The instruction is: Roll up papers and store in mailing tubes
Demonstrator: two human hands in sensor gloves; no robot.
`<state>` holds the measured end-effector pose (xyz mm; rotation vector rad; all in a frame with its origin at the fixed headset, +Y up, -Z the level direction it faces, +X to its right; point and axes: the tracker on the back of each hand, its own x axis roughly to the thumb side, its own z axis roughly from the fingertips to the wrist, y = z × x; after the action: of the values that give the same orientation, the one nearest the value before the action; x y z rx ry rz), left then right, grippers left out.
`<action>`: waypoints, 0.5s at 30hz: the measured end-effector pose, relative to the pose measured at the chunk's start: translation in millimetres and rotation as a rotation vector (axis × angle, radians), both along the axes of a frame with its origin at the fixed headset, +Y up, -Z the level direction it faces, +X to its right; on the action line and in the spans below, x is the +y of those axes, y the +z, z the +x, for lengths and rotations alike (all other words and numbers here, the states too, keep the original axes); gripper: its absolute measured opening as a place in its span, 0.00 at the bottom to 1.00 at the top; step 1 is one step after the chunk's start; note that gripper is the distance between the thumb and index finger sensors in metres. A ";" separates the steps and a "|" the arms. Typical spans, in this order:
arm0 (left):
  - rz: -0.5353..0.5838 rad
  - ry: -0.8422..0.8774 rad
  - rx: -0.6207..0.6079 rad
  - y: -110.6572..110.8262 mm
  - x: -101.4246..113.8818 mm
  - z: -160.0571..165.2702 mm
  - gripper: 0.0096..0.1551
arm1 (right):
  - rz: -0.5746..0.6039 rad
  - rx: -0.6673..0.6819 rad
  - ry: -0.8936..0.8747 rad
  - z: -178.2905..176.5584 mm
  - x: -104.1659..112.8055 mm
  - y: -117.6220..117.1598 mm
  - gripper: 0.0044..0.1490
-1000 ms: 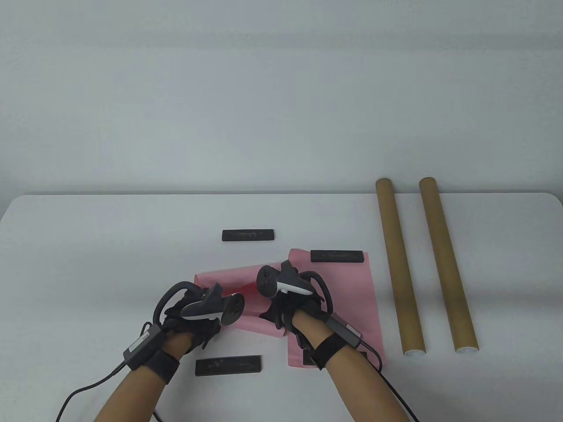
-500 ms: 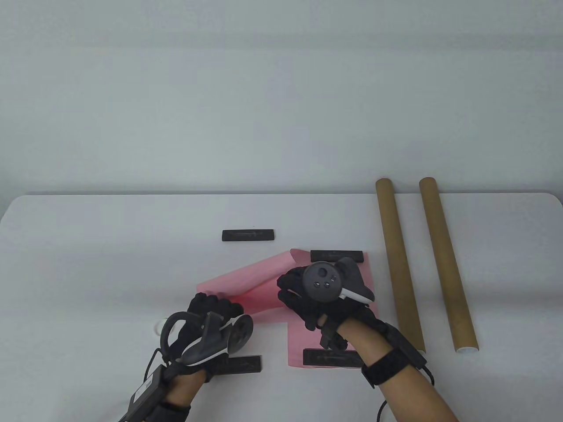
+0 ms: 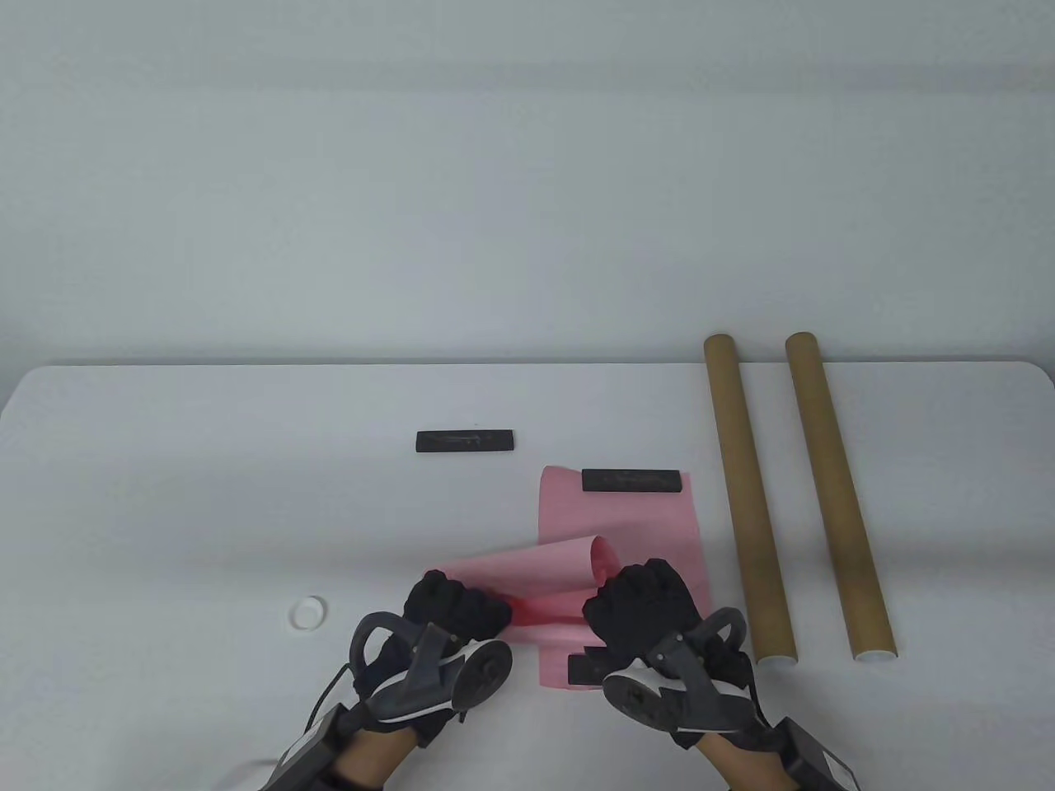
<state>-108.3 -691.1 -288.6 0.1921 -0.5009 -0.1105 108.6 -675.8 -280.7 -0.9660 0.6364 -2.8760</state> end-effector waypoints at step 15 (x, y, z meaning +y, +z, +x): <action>-0.034 0.045 -0.042 8.5 -2.9 -2.2 0.24 | -0.042 0.025 -0.075 13.6 -5.3 2.1 0.50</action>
<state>-110.5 -694.0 -280.1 0.1724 -0.5393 -0.0545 122.2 -681.1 -278.6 -1.0059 0.6298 -2.9589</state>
